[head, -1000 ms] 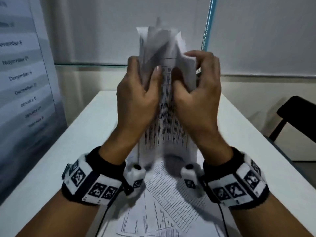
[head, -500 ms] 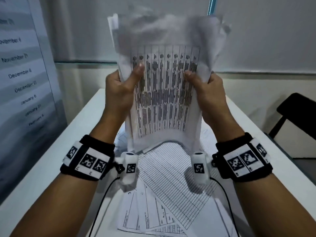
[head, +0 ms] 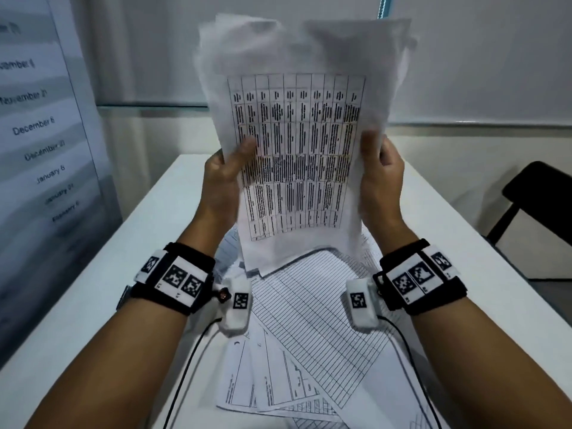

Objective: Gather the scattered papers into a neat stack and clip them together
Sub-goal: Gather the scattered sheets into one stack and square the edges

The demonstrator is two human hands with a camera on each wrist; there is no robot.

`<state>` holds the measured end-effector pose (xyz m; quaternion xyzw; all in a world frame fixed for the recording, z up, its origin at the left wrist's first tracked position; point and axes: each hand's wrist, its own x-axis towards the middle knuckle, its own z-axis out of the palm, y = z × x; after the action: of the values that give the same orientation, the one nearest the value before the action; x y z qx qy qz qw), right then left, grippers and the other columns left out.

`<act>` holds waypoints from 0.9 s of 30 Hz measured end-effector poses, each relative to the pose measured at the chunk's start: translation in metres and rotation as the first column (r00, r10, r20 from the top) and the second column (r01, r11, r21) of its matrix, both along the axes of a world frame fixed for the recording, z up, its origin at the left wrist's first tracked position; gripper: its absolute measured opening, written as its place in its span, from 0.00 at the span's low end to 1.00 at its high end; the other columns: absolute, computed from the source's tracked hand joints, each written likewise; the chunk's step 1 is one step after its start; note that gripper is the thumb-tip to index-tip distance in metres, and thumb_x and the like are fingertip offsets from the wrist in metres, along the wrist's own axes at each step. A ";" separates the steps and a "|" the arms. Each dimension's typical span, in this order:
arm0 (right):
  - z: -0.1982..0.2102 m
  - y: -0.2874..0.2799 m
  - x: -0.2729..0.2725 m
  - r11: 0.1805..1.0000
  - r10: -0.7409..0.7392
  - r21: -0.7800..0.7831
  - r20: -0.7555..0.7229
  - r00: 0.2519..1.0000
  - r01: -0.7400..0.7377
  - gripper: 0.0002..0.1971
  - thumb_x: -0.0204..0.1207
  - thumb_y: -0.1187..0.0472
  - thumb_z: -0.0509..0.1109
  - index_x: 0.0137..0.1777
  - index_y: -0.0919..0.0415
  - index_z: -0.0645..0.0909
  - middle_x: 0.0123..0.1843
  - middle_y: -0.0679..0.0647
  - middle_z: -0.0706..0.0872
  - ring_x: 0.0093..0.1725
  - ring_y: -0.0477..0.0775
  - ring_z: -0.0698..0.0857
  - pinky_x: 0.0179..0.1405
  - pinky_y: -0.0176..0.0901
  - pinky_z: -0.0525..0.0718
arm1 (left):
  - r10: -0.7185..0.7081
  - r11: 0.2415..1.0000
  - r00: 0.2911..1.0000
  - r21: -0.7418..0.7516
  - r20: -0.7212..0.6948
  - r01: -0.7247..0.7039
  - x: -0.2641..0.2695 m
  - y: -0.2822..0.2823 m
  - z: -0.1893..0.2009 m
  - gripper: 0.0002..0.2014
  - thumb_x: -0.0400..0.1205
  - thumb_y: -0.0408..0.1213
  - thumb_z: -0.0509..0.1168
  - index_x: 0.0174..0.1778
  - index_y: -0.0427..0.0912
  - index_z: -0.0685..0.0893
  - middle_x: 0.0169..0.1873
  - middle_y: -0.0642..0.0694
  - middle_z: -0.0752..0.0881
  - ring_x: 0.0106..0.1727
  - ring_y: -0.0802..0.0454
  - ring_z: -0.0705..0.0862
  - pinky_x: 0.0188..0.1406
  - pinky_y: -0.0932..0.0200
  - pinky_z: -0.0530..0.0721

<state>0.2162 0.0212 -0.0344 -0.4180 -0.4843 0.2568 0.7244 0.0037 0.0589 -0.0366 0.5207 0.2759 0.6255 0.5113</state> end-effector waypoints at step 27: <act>-0.009 -0.018 0.040 0.599 0.600 -0.784 0.574 0.558 0.163 0.20 0.78 0.45 0.75 0.53 0.65 0.85 0.47 0.64 0.92 0.40 0.59 0.92 0.43 0.55 0.93 | 0.353 0.921 0.919 0.235 -0.174 -0.309 -0.048 0.006 0.045 0.06 0.80 0.37 0.78 0.49 0.53 0.92 0.40 0.63 0.93 0.48 0.67 0.91 0.53 0.64 0.88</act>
<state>0.2558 0.0036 -0.0438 -0.6781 -0.6492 0.3194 0.1292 -0.0443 0.0647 0.0080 0.5794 0.3484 0.6687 0.3092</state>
